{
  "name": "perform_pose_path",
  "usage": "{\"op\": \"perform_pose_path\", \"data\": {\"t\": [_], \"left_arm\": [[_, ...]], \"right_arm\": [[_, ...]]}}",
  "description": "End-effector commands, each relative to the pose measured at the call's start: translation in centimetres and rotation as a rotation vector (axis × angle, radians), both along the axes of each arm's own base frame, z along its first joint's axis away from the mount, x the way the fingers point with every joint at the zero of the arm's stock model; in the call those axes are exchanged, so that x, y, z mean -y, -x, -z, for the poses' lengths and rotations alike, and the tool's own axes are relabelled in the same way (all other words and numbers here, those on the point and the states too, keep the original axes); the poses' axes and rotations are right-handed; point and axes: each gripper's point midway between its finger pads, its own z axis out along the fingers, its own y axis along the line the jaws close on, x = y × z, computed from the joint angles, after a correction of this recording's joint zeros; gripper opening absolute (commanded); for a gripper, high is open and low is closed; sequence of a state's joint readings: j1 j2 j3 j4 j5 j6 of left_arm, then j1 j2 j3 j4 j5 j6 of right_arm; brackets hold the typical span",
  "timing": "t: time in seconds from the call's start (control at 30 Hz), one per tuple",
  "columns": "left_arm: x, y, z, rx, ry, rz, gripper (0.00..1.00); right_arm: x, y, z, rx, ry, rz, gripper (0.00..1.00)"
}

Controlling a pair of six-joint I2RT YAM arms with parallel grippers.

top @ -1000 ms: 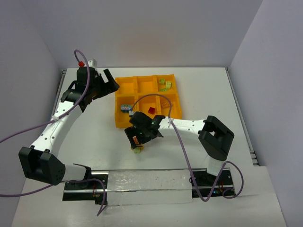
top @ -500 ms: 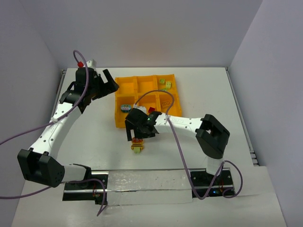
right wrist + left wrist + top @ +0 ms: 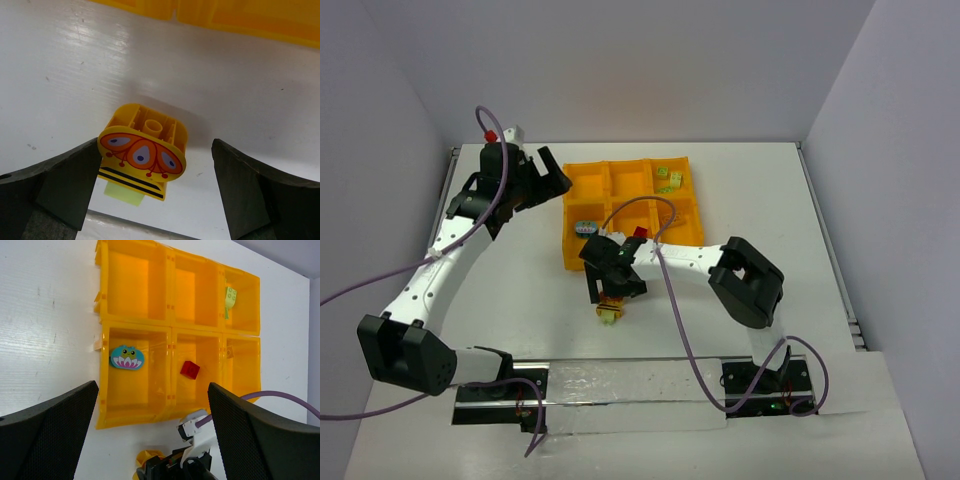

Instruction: Sort the legos into containers by color

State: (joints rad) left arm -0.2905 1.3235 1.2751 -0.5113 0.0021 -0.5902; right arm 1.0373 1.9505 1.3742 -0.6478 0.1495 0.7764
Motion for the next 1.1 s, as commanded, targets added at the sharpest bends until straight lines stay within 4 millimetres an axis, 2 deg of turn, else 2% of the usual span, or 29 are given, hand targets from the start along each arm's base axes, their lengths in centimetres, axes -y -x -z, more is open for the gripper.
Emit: {"op": "perform_pose_path", "data": {"t": [0.0, 0.23, 0.3, 0.5, 0.57, 0.73, 0.9, 1.07], "left_arm": [[0.5, -1.0, -1.9, 0.048, 0.019, 0.024, 0.99], [0.8, -1.1, -0.9, 0.009, 0.018, 0.034, 0.99], [0.9, -1.0, -0.8, 0.008, 0.022, 0.038, 0.99], [1.0, -0.3, 0.0, -0.011, 0.034, 0.045, 0.99], [1.1, 0.0, -0.2, -0.005, 0.045, 0.051, 0.99], [0.8, 0.1, -0.7, 0.003, 0.034, 0.048, 0.99], [1.1, 0.3, -0.8, 0.018, 0.043, 0.065, 0.99], [1.5, 0.0, -1.0, 0.020, 0.040, 0.095, 0.99]], "right_arm": [[-0.3, -1.2, -1.2, 0.051, 0.004, 0.028, 0.90], [0.0, -0.8, -1.5, 0.058, -0.005, 0.060, 0.82], [0.3, -0.6, -1.6, 0.060, -0.006, 0.072, 0.83], [0.8, -0.2, -1.7, 0.071, 0.009, 0.104, 0.95], [0.8, -0.2, -1.9, 0.076, 0.008, 0.106, 0.95], [1.0, 0.3, -2.5, 0.085, 0.008, 0.116, 0.88], [1.3, 0.7, -2.2, 0.070, 0.012, 0.162, 0.93], [0.2, 1.3, -1.8, 0.030, -0.012, 0.182, 0.96]]}}
